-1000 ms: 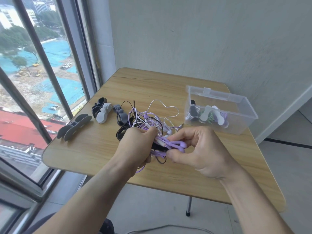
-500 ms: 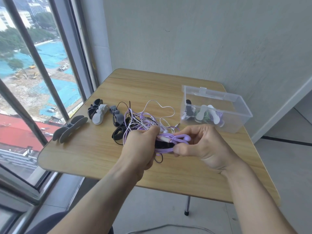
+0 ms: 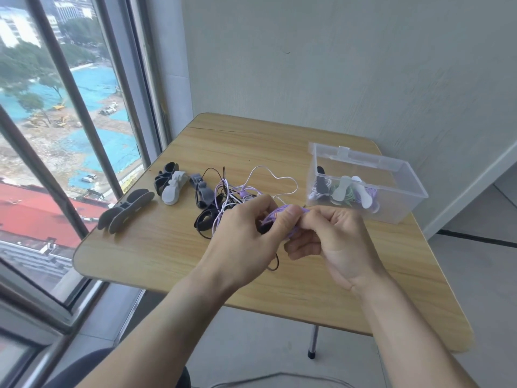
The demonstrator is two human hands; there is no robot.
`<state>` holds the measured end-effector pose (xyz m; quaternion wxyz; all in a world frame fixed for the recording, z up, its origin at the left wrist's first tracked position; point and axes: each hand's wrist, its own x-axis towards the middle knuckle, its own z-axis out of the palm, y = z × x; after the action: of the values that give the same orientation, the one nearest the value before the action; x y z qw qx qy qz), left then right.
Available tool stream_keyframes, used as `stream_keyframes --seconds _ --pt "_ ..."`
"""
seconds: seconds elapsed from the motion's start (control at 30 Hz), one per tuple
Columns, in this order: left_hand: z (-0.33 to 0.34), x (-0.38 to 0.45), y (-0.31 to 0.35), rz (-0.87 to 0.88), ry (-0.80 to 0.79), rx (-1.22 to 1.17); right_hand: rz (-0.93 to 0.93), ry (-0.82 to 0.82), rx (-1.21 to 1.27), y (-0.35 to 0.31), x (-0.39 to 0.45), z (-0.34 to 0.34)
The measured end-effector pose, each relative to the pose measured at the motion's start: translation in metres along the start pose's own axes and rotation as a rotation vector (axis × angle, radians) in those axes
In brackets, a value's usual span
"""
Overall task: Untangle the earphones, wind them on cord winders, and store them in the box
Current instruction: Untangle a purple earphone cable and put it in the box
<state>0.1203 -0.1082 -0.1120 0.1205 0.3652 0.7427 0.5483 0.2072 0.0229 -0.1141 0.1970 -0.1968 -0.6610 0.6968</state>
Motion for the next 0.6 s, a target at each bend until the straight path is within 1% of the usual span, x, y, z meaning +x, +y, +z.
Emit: stream_keyframes --seconds 0.07,0.17,0.23,0.33,0.37,0.5,0.53,0.6 --pt "0.0 0.001 -0.001 0.012 0.011 -0.013 0.011 -0.031 -0.011 -0.002 -0.001 0.0" --pt "0.001 0.002 -0.004 0.02 -0.037 -0.047 0.036 -0.092 -0.023 -0.006 -0.004 -0.002" --pt "-0.001 0.004 -0.007 0.035 -0.077 -0.051 0.019 -0.092 -0.044 -0.007 -0.005 -0.004" --pt "-0.002 0.006 -0.007 0.051 -0.147 -0.049 -0.054 -0.068 -0.068 -0.004 -0.007 -0.004" --pt "0.0 0.005 -0.006 0.049 -0.142 -0.052 -0.074 -0.062 -0.062 -0.003 -0.008 -0.004" --pt "0.008 0.003 0.0 0.003 0.005 -0.116 -0.139 -0.041 -0.091 0.002 -0.005 -0.002" --pt "0.008 0.003 0.001 -0.003 0.013 -0.134 -0.158 -0.058 -0.116 0.002 -0.004 -0.003" --pt "0.006 0.003 0.001 -0.012 -0.02 -0.167 -0.178 -0.104 -0.178 0.001 -0.002 -0.008"
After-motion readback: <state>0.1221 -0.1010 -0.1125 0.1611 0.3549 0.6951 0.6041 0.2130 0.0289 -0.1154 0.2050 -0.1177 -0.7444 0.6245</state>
